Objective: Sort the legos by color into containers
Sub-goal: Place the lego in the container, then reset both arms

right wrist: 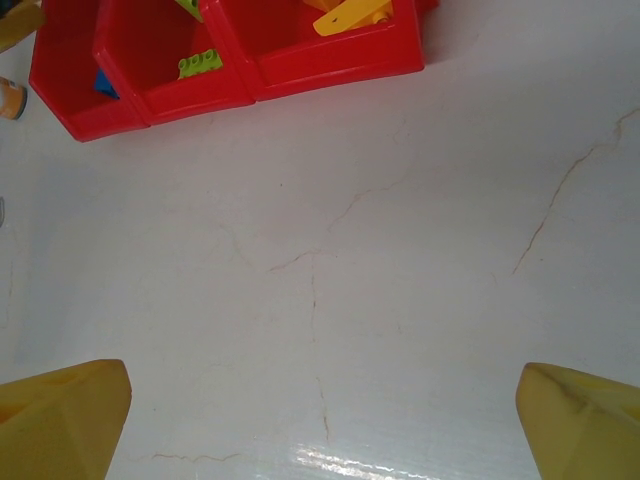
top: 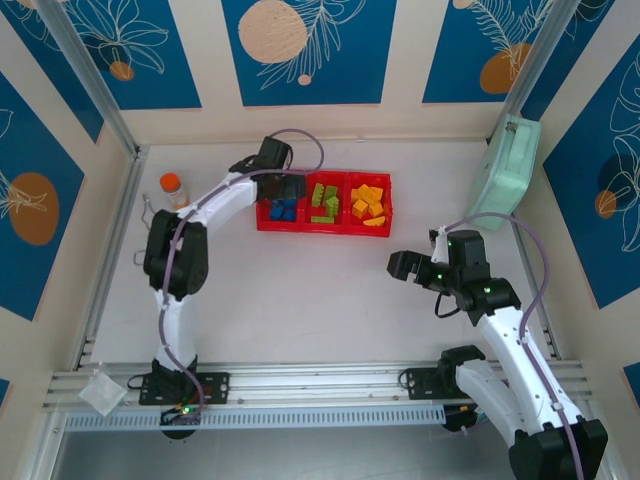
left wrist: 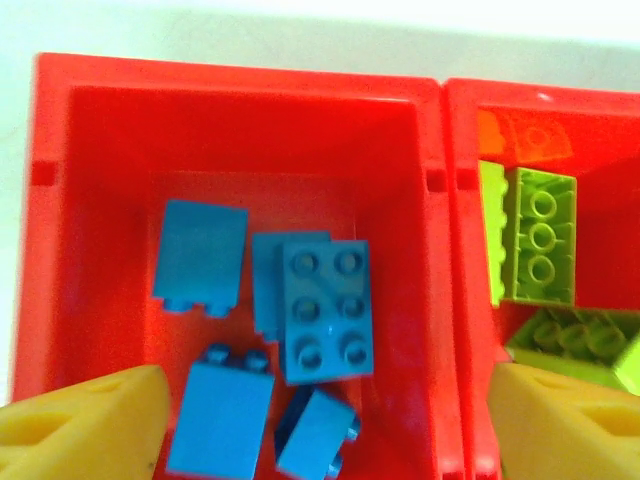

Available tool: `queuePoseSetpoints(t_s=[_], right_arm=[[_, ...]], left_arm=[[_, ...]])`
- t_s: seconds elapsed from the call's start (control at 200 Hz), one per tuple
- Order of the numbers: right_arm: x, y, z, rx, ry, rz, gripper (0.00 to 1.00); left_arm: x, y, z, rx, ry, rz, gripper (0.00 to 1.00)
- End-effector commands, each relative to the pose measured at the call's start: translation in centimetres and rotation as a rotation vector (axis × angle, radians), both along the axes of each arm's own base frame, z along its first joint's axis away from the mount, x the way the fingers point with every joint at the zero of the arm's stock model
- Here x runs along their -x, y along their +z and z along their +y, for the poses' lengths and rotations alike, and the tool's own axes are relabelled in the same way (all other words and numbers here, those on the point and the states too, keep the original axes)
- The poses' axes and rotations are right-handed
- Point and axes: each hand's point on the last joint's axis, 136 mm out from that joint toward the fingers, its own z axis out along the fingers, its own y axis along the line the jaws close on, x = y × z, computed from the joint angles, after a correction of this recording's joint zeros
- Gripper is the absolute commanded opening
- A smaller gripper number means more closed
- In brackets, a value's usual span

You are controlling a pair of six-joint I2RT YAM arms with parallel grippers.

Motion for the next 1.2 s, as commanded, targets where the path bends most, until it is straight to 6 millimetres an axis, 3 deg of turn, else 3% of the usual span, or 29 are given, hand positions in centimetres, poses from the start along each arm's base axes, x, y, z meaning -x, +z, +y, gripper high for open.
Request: queuePoseSetpoints(t_s=[0.0,0.035,0.245,0.37,0.575,0.64,0.77,0.855,0.99,1.115,1.156,1.196], right_arm=[[-0.3,-0.1,-0.3,-0.013,-0.035,0.006,0.99],[-0.5,0.1,-0.4,-0.009,-0.042,-0.002,0.99],[-3.4,2.7,-0.2,-0.009,-0.041,-0.145,0.99],[-6.1,4.5,-0.9,0.087,-0.031,-0.267,0.99],[-10.4,5.4,-3.3,0.360,-0.035,-0.452,0.99],[-11.4,4.8,-4.6,0.403,-0.087,-0.447,0.99],[-12.7,2.8,-5.4,0.399,-0.118,-0.498,0.99],[-13.4,1.0,-5.7,0.419,-0.127,-0.527,0.99],[-14.6,-3.8,-5.9,0.460,-0.114,-0.528,0.99],[-16.0,-4.2,-3.8,0.485,-0.001,-0.612,0.99],[-16.7,-4.5,-5.0,0.491,-0.077,-0.615,0.99],[-16.1,-5.0,-6.0,0.453,-0.112,-0.593,0.99]], left_arm=[[1.2,6.8,0.0,0.103,-0.046,-0.178,0.91],[2.0,7.5,0.2,0.116,-0.064,-0.208,1.00],[8.7,13.1,1.2,0.194,-0.227,-0.442,0.99],[13.0,14.9,4.1,0.156,-0.232,-0.626,0.99],[18.1,12.7,9.4,0.042,-0.134,-0.782,0.99],[19.5,11.6,10.2,0.032,-0.129,-0.827,0.99],[21.0,9.2,12.6,0.020,-0.030,-0.840,0.99],[21.5,8.0,14.0,-0.011,0.022,-0.832,0.99],[21.9,7.3,14.8,-0.047,0.045,-0.855,0.99],[21.5,6.7,15.2,-0.113,0.046,-0.867,0.99],[21.2,6.3,15.4,-0.136,0.051,-0.866,0.99],[20.9,5.9,15.6,-0.156,0.059,-0.865,0.99]])
